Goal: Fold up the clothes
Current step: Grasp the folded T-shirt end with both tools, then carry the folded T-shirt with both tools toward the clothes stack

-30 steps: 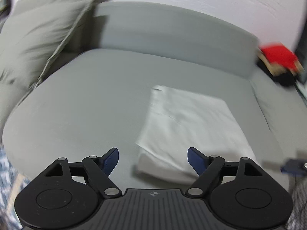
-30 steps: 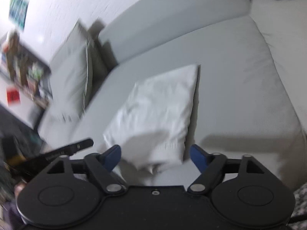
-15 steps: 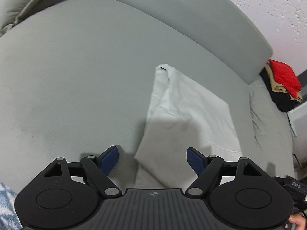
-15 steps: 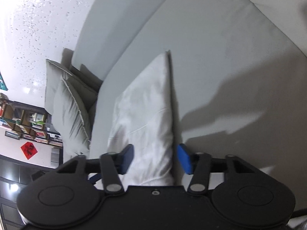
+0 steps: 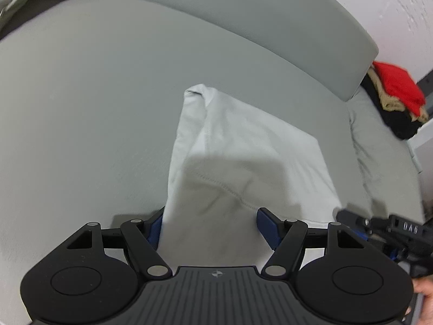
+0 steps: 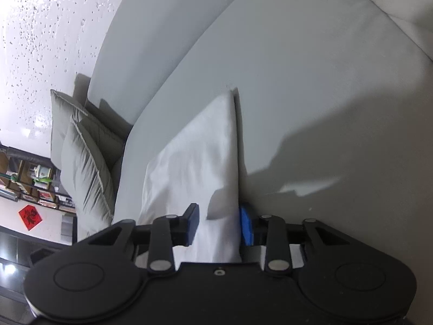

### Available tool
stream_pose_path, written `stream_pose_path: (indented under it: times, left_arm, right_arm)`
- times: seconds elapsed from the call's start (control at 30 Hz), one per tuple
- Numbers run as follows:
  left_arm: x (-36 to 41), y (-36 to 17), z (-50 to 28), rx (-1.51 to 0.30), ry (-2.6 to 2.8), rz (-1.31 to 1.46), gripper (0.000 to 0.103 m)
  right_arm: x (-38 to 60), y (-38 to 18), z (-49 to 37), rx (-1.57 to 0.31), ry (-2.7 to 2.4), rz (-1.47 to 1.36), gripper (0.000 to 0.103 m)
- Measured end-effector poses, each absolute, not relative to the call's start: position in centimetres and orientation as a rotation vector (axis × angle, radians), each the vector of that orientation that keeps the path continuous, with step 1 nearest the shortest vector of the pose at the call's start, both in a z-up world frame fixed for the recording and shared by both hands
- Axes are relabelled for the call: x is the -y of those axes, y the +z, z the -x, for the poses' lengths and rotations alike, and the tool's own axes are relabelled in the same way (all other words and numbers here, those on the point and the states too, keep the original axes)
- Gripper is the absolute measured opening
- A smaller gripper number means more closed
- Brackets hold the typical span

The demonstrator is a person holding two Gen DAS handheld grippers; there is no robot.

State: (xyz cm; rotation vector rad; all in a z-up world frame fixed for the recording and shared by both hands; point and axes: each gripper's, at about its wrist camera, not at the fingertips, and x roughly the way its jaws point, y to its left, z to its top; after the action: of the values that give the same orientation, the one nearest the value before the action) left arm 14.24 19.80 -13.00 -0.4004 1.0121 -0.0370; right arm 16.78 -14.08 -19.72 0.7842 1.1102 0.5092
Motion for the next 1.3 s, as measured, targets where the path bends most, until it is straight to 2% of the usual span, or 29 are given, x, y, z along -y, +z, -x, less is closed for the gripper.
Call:
stream_pose_path:
  times: [0.07, 0.13, 0.17, 0.2, 0.23, 0.3, 0.4, 0.67, 0.93, 1.2, 1.3]
  left_arm:
    - [-18.0, -12.8, -14.4, -1.012, -0.022, 0.281, 0.067]
    - [-16.3, -12.6, -14.2, -1.000, -0.008, 0.185, 0.060]
    - [-15.6, -12.4, -14.0, -0.990, -0.004, 0.160, 0.052]
    - [-15.0, -12.2, -13.8, -0.981, 0.000, 0.135, 0.044]
    - [-14.3, -12.1, -13.6, -0.971, 0.009, 0.104, 0.041]
    - [-13.1, -11.8, -13.0, -0.947, 0.031, 0.033, 0.028]
    - [-11.3, -11.6, -11.9, -0.906, 0.061, -0.082, 0.016]
    - [-10.3, -10.8, -11.3, -0.881, 0.098, -0.114, 0.010]
    - [-9.1, -9.0, -10.3, -0.876, 0.027, -0.040, 0.009]
    - [-4.6, -7.8, -8.1, -0.917, -0.099, 0.049, 0.009]
    - [-2.1, -7.2, -7.7, -0.899, -0.150, 0.053, 0.009]
  right_arm:
    - [13.5, -19.9, -17.1, -1.094, 0.499, -0.786, 0.027]
    - [12.8, -19.8, -17.2, -1.084, 0.489, -0.765, 0.027]
    - [12.4, -19.6, -17.2, -1.080, 0.481, -0.742, 0.025]
    - [12.0, -19.3, -17.1, -1.075, 0.468, -0.703, 0.018]
    - [11.6, -19.0, -16.9, -1.069, 0.457, -0.654, 0.016]
    - [10.9, -18.3, -16.4, -1.048, 0.448, -0.568, 0.012]
    - [9.5, -16.8, -15.5, -1.003, 0.427, -0.428, 0.011]
    - [7.2, -13.6, -13.3, -0.915, 0.389, -0.214, 0.008]
    - [7.4, -9.7, -10.7, -0.852, 0.378, -0.122, 0.007]
    - [14.1, -8.7, -8.0, -0.924, 0.316, -0.227, 0.007]
    - [17.3, -8.4, -6.7, -0.886, 0.285, -0.216, 0.007]
